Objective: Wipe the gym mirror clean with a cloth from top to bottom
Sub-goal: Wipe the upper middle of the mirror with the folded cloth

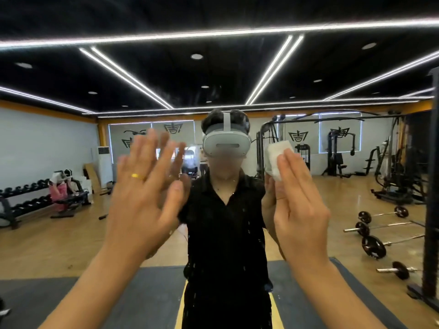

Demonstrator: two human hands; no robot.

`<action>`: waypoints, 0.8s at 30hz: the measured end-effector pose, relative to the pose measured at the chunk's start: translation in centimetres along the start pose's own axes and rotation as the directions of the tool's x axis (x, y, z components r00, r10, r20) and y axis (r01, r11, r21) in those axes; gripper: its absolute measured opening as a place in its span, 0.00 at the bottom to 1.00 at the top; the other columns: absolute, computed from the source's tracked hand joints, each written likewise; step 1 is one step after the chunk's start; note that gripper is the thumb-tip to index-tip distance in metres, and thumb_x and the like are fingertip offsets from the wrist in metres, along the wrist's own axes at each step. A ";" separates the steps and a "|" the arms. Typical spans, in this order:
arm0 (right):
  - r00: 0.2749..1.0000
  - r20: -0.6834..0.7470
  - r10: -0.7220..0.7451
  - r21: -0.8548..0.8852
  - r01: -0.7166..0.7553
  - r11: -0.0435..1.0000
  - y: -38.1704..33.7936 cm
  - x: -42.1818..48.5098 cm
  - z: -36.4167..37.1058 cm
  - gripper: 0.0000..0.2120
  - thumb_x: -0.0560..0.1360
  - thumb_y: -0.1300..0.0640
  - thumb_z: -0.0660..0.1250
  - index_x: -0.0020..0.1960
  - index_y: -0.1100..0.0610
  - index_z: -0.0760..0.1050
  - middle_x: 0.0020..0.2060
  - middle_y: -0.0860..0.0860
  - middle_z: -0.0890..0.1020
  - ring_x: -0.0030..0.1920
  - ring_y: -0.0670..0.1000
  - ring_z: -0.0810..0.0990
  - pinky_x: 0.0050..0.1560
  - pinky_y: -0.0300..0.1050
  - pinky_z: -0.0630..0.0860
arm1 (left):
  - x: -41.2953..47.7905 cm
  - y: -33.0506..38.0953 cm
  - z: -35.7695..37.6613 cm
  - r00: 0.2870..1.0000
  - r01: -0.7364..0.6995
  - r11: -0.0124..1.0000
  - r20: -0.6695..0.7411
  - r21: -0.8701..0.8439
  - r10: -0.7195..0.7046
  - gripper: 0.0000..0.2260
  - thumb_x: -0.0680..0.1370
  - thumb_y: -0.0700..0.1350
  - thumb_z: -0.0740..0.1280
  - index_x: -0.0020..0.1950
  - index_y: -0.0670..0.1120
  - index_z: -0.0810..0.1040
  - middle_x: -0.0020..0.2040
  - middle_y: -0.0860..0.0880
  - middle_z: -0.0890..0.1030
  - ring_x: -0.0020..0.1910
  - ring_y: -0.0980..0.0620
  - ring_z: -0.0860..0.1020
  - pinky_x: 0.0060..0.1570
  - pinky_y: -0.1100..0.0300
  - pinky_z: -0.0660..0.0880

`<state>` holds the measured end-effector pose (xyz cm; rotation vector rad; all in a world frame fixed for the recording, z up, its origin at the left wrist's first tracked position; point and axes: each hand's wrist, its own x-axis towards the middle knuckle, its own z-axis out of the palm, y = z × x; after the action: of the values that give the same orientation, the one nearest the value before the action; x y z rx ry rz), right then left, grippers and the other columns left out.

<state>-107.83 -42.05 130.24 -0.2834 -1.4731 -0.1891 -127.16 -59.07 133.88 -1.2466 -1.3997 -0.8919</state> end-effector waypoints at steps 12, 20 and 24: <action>0.964 0.108 -0.243 0.021 0.242 0.970 -6.1 1.7 4.9 0.28 0.75 0.74 0.69 0.74 0.63 0.73 0.73 0.57 0.74 0.76 0.57 0.70 0.76 0.54 0.69 | -1.2 -7.3 -0.4 0.997 0.071 0.984 -0.031 0.161 -0.067 0.29 0.83 0.54 0.53 0.83 0.46 0.59 0.85 0.45 0.51 0.84 0.45 0.49 0.78 0.33 0.50; 0.967 0.124 -0.223 -0.124 0.238 0.963 -2.5 9.9 1.6 0.20 0.82 0.62 0.61 0.74 0.61 0.73 0.72 0.57 0.75 0.74 0.55 0.71 0.76 0.50 0.69 | -1.3 -7.1 -0.4 0.996 0.057 0.988 -0.074 0.146 -0.047 0.28 0.83 0.52 0.55 0.83 0.46 0.60 0.85 0.44 0.52 0.83 0.44 0.50 0.80 0.43 0.43; 0.979 0.094 -0.181 -0.055 0.186 0.981 -4.0 6.4 2.9 0.22 0.79 0.70 0.65 0.73 0.62 0.74 0.73 0.57 0.74 0.75 0.55 0.72 0.73 0.54 0.72 | -1.3 -7.1 -0.4 0.997 0.049 0.988 -0.073 0.147 -0.039 0.28 0.83 0.52 0.55 0.83 0.46 0.60 0.85 0.44 0.52 0.83 0.43 0.50 0.80 0.44 0.42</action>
<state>-111.20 -44.69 137.06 -0.2091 -1.5837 -0.3771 -134.09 -61.12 133.39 -1.0657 -1.4159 -0.8373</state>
